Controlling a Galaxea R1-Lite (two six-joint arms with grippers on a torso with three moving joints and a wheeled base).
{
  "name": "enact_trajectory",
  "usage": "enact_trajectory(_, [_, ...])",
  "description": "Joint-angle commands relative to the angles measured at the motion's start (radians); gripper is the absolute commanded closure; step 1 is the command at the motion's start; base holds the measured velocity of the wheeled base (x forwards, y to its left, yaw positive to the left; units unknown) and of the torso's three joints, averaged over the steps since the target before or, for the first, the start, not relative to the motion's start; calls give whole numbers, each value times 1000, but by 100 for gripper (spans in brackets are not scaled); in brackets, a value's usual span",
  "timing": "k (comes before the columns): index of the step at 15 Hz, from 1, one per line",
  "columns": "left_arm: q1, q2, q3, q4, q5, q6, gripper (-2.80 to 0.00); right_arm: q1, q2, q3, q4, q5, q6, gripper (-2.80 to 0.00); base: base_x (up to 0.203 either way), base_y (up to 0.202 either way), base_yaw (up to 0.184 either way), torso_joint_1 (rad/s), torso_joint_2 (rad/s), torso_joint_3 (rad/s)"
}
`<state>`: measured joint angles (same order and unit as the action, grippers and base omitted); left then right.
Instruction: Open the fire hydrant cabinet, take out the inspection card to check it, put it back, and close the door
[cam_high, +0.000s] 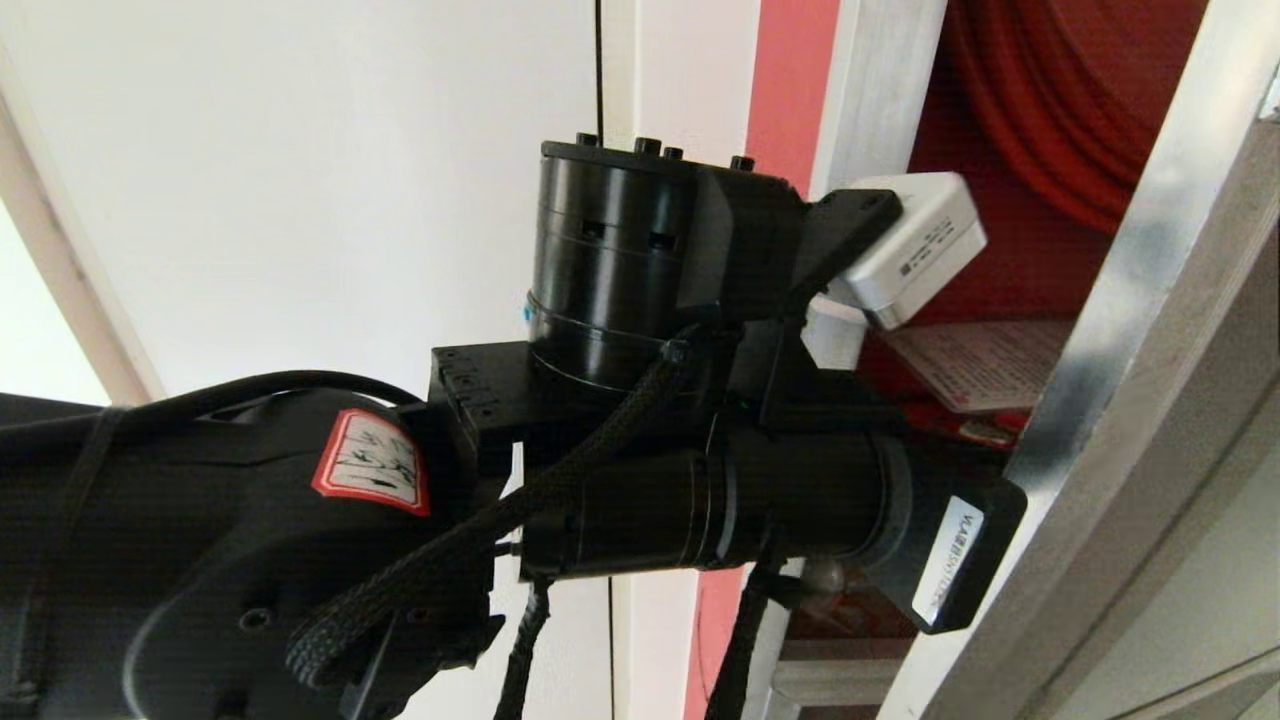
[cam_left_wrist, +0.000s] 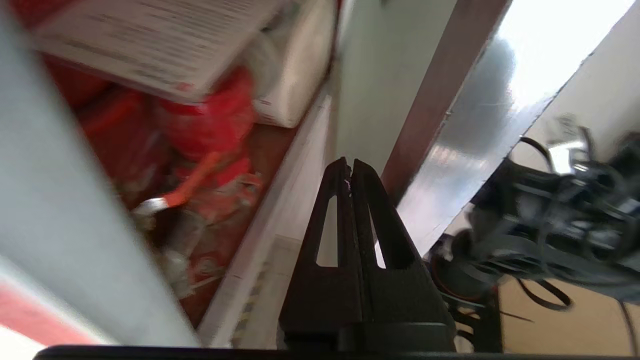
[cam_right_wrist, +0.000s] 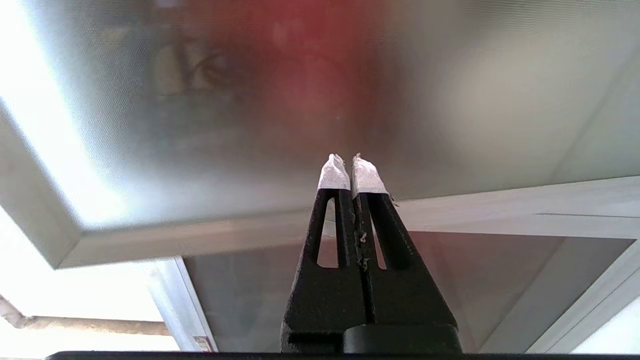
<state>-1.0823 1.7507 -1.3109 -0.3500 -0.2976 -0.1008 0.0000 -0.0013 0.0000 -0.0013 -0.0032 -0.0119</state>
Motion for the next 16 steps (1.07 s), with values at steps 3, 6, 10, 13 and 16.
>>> enact_trajectory(3, [-74,-24,8,-1,-3,-39,0,0,0,0,0,0,0,0,0,0,0,0,0,0])
enact_trajectory(6, [-136,-36,16,-1,-3,-43,0,0,0,0,0,0,0,0,0,0,0,0,0,0])
enact_trajectory(10, [-186,-46,18,-1,-1,-43,0,0,0,0,0,0,0,0,0,0,0,0,0,0])
enact_trajectory(13, [-228,-46,18,-1,1,-43,0,0,0,0,0,0,0,0,0,0,0,0,0,0])
enact_trajectory(16, [-256,-45,21,-1,3,-41,0,0,0,0,0,0,0,0,0,0,0,0,0,0])
